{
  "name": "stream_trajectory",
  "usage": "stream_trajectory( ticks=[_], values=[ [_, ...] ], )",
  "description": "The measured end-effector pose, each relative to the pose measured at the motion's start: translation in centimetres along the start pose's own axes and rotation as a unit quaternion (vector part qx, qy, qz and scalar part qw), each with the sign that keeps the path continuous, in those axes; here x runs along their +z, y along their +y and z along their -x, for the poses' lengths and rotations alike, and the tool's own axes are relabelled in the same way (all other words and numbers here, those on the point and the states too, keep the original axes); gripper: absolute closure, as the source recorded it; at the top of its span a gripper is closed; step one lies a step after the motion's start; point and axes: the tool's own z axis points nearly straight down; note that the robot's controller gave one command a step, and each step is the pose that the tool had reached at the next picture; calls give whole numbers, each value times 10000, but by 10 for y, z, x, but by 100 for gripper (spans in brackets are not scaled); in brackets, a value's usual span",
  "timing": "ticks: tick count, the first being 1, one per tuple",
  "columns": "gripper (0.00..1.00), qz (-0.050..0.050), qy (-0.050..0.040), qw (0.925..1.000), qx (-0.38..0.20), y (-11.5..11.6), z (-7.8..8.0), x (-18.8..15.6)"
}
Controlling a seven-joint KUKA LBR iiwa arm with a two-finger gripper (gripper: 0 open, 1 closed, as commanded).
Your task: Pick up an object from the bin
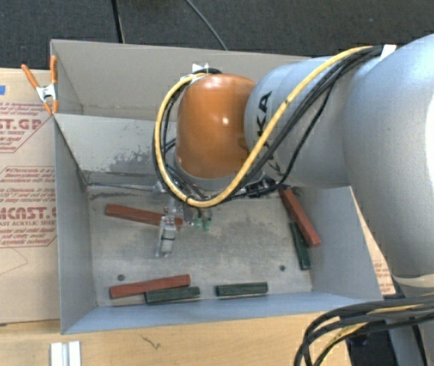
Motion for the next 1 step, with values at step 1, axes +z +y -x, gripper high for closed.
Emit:
stream_trajectory(
  ticks=[1],
  values=[
    [0, -8, 22, 9999, 152, -9, 35, 50]
  ],
)
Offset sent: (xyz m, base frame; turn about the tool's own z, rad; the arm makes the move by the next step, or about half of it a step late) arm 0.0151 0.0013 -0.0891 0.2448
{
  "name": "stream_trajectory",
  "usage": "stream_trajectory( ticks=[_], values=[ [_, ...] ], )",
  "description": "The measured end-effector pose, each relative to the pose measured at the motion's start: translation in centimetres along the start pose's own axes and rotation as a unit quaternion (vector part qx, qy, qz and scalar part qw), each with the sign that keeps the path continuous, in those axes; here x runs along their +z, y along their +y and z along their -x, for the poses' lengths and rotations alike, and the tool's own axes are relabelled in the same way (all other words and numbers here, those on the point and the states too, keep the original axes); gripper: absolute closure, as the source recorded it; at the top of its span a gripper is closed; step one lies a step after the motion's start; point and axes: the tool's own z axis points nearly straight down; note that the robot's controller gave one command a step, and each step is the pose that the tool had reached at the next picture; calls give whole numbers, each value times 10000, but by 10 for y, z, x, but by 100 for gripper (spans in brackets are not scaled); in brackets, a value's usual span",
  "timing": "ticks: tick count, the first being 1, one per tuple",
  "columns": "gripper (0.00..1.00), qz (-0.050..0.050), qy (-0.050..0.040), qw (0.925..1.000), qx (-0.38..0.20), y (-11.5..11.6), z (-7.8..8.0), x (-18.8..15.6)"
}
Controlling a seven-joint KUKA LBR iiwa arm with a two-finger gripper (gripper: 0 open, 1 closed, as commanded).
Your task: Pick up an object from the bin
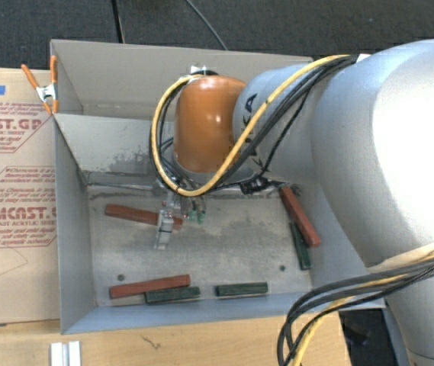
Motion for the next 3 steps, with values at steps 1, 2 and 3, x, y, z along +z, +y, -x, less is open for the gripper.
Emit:
stream_trajectory(
  ticks=[1, 2, 3],
  values=[
    [100, -5, 11, 9943, 1066, 12, -21, 40],
    [100, -4, 11, 9943, 1068, 12, -21, 40],
    [100, 5, -12, 9936, 1129, 31, -42, -128]
  ],
)
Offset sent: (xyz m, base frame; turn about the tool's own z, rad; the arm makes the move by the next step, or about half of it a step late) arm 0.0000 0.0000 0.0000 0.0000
